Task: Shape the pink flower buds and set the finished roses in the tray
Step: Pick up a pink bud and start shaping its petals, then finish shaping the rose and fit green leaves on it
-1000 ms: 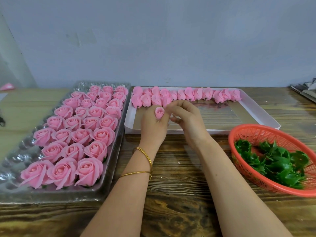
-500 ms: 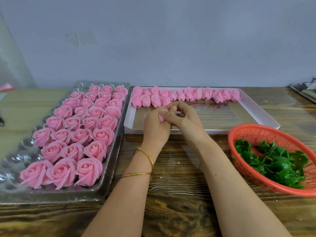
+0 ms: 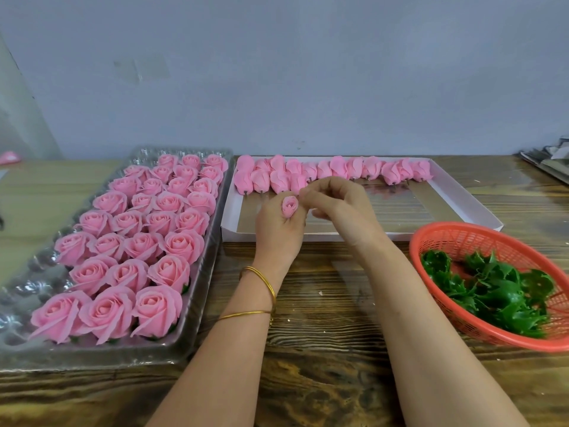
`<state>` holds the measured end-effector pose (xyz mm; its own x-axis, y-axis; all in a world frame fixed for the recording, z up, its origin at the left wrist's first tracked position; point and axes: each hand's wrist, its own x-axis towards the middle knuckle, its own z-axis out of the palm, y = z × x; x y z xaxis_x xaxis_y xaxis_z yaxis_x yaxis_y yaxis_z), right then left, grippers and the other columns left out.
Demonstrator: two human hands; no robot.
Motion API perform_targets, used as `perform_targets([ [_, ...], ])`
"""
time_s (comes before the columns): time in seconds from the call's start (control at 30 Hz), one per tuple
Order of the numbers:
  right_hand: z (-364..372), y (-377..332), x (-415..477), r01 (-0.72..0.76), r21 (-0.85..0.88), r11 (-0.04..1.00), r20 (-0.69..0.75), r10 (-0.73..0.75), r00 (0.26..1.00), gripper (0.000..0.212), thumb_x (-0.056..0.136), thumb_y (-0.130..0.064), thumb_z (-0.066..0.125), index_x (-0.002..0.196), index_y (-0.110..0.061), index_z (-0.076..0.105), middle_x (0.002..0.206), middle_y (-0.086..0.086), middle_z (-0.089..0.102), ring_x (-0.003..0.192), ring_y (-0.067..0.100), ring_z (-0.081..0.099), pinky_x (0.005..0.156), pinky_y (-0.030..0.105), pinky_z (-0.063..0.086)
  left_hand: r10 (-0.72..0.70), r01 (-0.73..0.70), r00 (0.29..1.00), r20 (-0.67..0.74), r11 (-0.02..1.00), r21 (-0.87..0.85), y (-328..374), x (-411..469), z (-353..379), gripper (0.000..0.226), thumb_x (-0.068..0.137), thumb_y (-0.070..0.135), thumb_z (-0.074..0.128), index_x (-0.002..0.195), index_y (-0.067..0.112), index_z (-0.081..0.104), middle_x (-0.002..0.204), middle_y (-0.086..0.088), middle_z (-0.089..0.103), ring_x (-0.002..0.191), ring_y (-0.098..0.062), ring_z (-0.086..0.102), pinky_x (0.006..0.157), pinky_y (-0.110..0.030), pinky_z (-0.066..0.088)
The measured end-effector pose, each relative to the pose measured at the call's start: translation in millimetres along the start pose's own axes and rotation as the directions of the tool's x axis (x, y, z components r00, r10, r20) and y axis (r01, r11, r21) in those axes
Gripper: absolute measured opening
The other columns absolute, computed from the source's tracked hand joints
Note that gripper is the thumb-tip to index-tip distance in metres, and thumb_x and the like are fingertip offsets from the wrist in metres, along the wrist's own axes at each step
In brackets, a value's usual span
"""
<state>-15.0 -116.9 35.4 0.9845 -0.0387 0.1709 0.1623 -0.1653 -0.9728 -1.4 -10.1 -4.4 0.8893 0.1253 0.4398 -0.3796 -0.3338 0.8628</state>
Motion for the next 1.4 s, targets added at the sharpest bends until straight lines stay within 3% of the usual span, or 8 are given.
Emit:
perform_targets([
  [0.17, -24, -12, 7, -0.013, -0.194, 0.981, -0.251, -0.037, 0.967, 0.01, 0.079, -0.009, 0.07, 0.072, -0.015, 0.067, 0.076, 0.008, 0.071, 0.084, 0.029, 0.069, 0.086, 0.048, 0.056, -0.007, 0.004, 0.997, -0.074, 0.999, -0.035, 1, 0, 0, 0.051, 0.097, 0.032, 0.054, 0.065, -0.008, 0.053, 0.063, -0.026, 0.054, 0.064, -0.037, 0.051, 0.057, -0.036, 0.038],
  [0.43, -81, -20, 3, -0.132, -0.536, 0.834, -0.481, -0.172, 0.86, 0.017, 0.078, -0.004, 0.054, 0.078, 0.006, 0.067, 0.079, 0.028, 0.067, 0.071, 0.031, 0.059, 0.061, 0.031, 0.046, -0.027, 0.021, 0.995, -0.1, 0.998, -0.058, 3, -2, -1, 0.052, 0.096, 0.032, 0.054, 0.067, -0.01, 0.054, 0.065, -0.027, 0.056, 0.063, -0.03, 0.05, 0.057, -0.031, 0.039],
  [0.57, -104, -20, -6, -0.287, -0.589, 0.755, -0.507, -0.068, 0.859, 0.012, 0.078, 0.0, 0.057, 0.079, 0.005, 0.068, 0.08, 0.027, 0.066, 0.065, 0.033, 0.055, 0.054, 0.025, 0.036, -0.036, 0.027, 0.993, -0.113, 0.997, -0.072, 4, -2, -2, 0.052, 0.096, 0.033, 0.054, 0.067, -0.009, 0.056, 0.065, -0.026, 0.057, 0.064, -0.03, 0.052, 0.06, -0.034, 0.042],
  [0.7, -117, -20, -10, -0.435, -0.635, 0.638, -0.485, 0.109, 0.868, 0.024, 0.081, 0.0, 0.058, 0.099, 0.01, 0.068, 0.089, 0.024, 0.065, 0.064, 0.03, 0.055, 0.056, 0.024, 0.038, -0.05, 0.04, 0.992, -0.118, 0.996, -0.085, 4, -2, -2, 0.053, 0.095, 0.035, 0.054, 0.067, -0.01, 0.055, 0.066, -0.026, 0.057, 0.065, -0.03, 0.052, 0.061, -0.035, 0.042],
  [0.77, -122, -21, -11, -0.487, -0.665, 0.566, -0.451, 0.216, 0.866, 0.024, 0.082, -0.001, 0.06, 0.102, 0.009, 0.067, 0.092, 0.019, 0.063, 0.078, 0.031, 0.057, 0.077, 0.031, 0.047, -0.056, 0.045, 0.991, -0.119, 0.995, -0.09, 4, -1, -3, 0.053, 0.095, 0.036, 0.054, 0.067, -0.009, 0.055, 0.066, -0.026, 0.057, 0.064, -0.03, 0.052, 0.061, -0.034, 0.042],
  [0.9, -127, -21, -14, -0.489, -0.756, 0.436, -0.352, 0.359, 0.864, 0.008, 0.086, -0.009, 0.063, 0.09, -0.002, 0.064, 0.08, 0.016, 0.061, 0.071, 0.028, 0.056, 0.057, 0.031, 0.04, -0.067, 0.057, 0.991, -0.117, 0.994, -0.089, 3, -2, -3, 0.052, 0.095, 0.036, 0.054, 0.067, -0.008, 0.057, 0.066, -0.024, 0.058, 0.065, -0.029, 0.053, 0.061, -0.034, 0.043],
  [1.13, -136, 0, -9, -0.518, -0.736, 0.437, -0.232, 0.556, 0.798, 0.022, 0.08, -0.01, 0.069, 0.102, -0.006, 0.071, 0.096, 0.025, 0.071, 0.094, 0.047, 0.068, 0.086, 0.062, 0.054, -0.064, 0.054, 0.991, -0.114, 0.995, -0.089, 2, -1, -2, 0.054, 0.095, 0.037, 0.053, 0.069, -0.011, 0.055, 0.068, -0.027, 0.057, 0.069, -0.037, 0.054, 0.063, -0.037, 0.042],
  [1.4, -147, 14, -2, -0.482, -0.744, 0.464, -0.159, 0.577, 0.801, 0.029, 0.077, -0.007, 0.072, 0.107, -0.007, 0.069, 0.101, 0.021, 0.071, 0.098, 0.042, 0.068, 0.089, 0.058, 0.054, -0.059, 0.049, 0.992, -0.111, 0.995, -0.086, 1, 0, -2, 0.053, 0.095, 0.036, 0.053, 0.068, -0.009, 0.055, 0.066, -0.026, 0.057, 0.065, -0.032, 0.053, 0.058, -0.033, 0.041],
])
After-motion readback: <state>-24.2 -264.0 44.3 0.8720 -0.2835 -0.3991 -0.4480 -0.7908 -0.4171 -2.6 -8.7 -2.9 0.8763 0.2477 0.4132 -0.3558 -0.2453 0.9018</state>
